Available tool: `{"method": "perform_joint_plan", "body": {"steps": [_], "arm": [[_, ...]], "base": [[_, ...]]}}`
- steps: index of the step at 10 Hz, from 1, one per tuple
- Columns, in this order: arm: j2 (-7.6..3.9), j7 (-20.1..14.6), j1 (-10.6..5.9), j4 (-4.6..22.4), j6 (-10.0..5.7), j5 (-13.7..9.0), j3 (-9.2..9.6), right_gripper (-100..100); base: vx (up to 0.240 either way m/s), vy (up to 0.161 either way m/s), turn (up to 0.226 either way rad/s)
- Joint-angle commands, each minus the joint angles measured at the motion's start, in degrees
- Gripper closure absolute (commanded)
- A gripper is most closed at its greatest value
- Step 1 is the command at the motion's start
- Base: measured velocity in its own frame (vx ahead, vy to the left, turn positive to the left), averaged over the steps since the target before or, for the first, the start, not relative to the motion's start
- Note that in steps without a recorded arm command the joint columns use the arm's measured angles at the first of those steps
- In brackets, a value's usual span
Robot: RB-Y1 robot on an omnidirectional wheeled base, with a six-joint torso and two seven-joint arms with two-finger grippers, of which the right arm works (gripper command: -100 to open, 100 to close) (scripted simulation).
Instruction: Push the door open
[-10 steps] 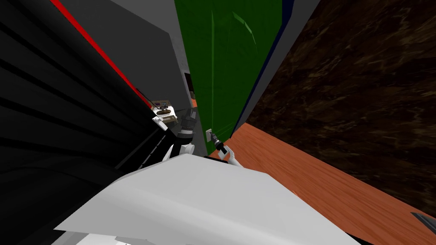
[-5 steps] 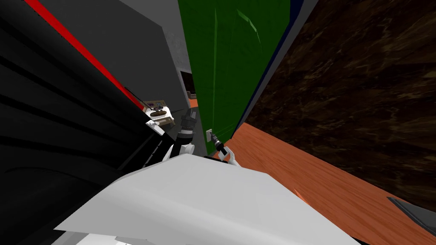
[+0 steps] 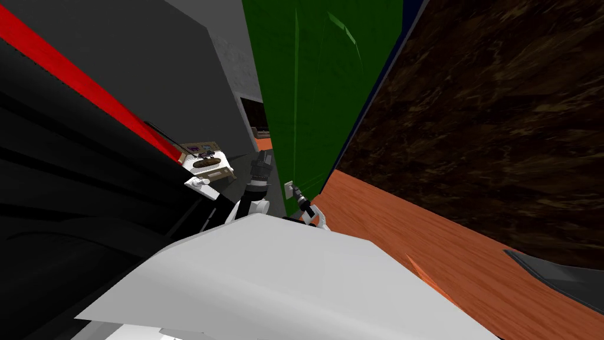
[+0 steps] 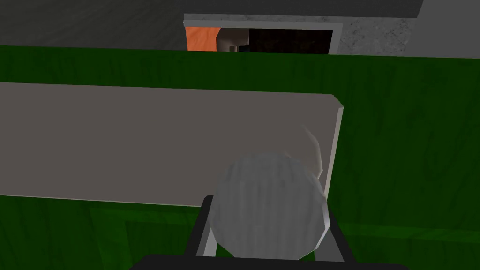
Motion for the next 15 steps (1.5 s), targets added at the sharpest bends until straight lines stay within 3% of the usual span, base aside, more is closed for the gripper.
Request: {"method": "perform_joint_plan", "body": {"steps": [1, 3, 4, 8, 11, 15], "arm": [[0.22, -0.2, 0.80, -0.6, 0.09, 1.4, -1.56, 100], [0.67, -0.4, 1.98, -1.4, 0.39, 2.8, -2.32, 100], [-0.03, -0.7, 1.79, -1.7, 0.40, 2.4, -1.70, -100], [-0.64, -1.4, 2.37, -3.3, 0.96, 2.6, -0.46, -100], [-0.42, -1.9, 2.82, -4.6, 1.41, 2.7, 0.51, -100], [-0.59, -1.3, 2.30, -3.3, 0.97, 2.6, -0.40, -100]], "base": [[0.102, 0.225, -0.247], [0.093, 0.203, -0.134], [-0.084, -0.002, -0.056], [-0.184, -0.138, -0.020], [-0.189, -0.134, -0.024], [0.064, 0.085, 0.022]]}}
